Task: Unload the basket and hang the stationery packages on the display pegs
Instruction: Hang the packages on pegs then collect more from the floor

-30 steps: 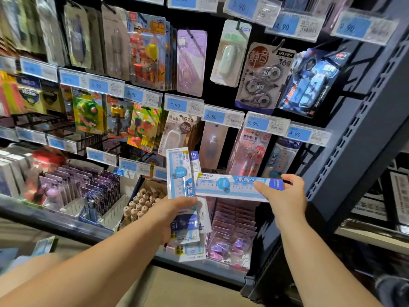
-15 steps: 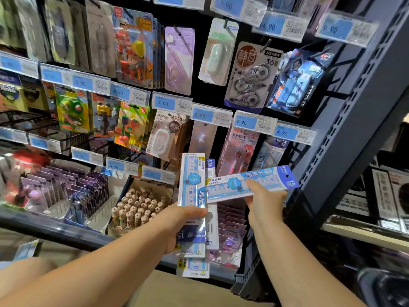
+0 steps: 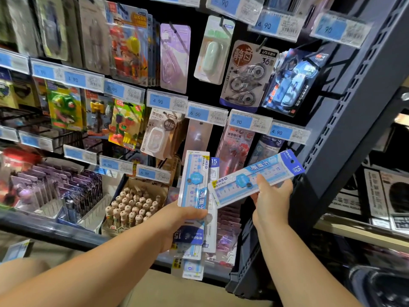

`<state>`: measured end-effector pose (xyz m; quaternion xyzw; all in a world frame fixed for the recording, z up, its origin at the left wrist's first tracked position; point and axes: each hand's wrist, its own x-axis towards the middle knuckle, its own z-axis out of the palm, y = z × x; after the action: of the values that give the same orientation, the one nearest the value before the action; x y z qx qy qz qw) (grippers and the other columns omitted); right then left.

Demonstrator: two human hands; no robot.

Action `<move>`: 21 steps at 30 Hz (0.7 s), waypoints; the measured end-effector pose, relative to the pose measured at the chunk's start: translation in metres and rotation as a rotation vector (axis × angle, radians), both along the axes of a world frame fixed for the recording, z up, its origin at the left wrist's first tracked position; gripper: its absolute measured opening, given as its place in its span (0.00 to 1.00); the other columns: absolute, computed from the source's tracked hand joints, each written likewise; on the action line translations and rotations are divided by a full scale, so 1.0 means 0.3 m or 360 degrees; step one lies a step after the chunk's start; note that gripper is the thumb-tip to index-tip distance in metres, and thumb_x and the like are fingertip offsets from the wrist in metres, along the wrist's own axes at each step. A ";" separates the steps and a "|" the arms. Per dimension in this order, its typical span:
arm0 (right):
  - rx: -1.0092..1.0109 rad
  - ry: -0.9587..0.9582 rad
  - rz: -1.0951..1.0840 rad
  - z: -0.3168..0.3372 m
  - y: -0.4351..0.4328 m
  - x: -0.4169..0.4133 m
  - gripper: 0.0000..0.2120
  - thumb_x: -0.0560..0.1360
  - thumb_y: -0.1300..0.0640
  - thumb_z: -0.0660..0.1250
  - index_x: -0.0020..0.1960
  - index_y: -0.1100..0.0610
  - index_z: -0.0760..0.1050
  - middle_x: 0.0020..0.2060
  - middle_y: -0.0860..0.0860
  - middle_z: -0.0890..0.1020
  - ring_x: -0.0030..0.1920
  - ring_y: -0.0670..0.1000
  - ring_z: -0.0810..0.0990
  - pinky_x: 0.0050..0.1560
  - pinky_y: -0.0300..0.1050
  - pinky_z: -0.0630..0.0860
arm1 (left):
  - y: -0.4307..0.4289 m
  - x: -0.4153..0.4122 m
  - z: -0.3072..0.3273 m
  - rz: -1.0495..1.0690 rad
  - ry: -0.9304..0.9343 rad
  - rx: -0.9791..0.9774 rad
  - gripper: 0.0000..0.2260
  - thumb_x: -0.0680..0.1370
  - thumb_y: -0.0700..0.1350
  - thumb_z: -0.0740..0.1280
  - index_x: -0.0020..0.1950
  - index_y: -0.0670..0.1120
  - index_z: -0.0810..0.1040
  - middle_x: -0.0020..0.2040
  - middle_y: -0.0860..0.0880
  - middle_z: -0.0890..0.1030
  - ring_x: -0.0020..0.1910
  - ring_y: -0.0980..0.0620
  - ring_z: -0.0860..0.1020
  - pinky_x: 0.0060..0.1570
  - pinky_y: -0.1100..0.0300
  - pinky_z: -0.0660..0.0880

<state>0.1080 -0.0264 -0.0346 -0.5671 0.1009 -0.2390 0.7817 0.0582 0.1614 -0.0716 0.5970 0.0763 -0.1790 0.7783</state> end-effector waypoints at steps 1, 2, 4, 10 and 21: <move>0.0010 0.0024 -0.0047 -0.004 0.004 0.001 0.13 0.79 0.64 0.64 0.58 0.51 0.67 0.49 0.46 0.81 0.49 0.47 0.82 0.50 0.47 0.78 | -0.004 -0.003 0.002 -0.0026 0.0006 -0.0022 0.10 0.74 0.38 0.72 0.55 0.43 0.80 0.39 0.44 0.85 0.31 0.49 0.83 0.31 0.60 0.78; 0.0030 0.0052 -0.0095 -0.007 0.008 0.002 0.11 0.79 0.63 0.65 0.55 0.50 0.68 0.48 0.47 0.81 0.48 0.48 0.82 0.48 0.48 0.78 | -0.008 -0.003 -0.002 -0.0059 0.0021 -0.0054 0.09 0.74 0.39 0.72 0.54 0.43 0.80 0.39 0.44 0.85 0.31 0.49 0.82 0.31 0.60 0.78; 0.0110 0.0095 -0.0184 -0.006 0.009 0.005 0.10 0.79 0.62 0.65 0.53 0.51 0.67 0.47 0.48 0.80 0.46 0.49 0.82 0.45 0.47 0.78 | -0.013 -0.010 -0.002 -0.0114 0.0071 -0.0119 0.12 0.70 0.41 0.74 0.53 0.42 0.81 0.41 0.43 0.84 0.33 0.49 0.79 0.35 0.60 0.77; 0.0154 0.0059 -0.0121 0.006 -0.045 0.025 0.11 0.80 0.63 0.63 0.61 0.55 0.70 0.49 0.50 0.81 0.46 0.49 0.82 0.44 0.46 0.78 | -0.001 -0.012 -0.024 -0.0064 0.0090 -0.0220 0.28 0.55 0.49 0.83 0.52 0.43 0.85 0.57 0.37 0.82 0.52 0.42 0.75 0.64 0.45 0.72; -0.0454 0.0105 0.0089 -0.044 -0.137 0.088 0.18 0.81 0.60 0.61 0.70 0.48 0.72 0.57 0.47 0.82 0.53 0.49 0.83 0.55 0.53 0.80 | -0.020 0.036 0.008 0.0020 0.0010 -0.0106 0.18 0.64 0.43 0.79 0.51 0.41 0.81 0.39 0.43 0.79 0.29 0.52 0.72 0.27 0.64 0.70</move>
<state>0.1345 -0.0675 -0.0478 -0.6826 0.0757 -0.2101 0.6958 0.0690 0.1554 -0.0692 0.5698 0.0765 -0.1785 0.7985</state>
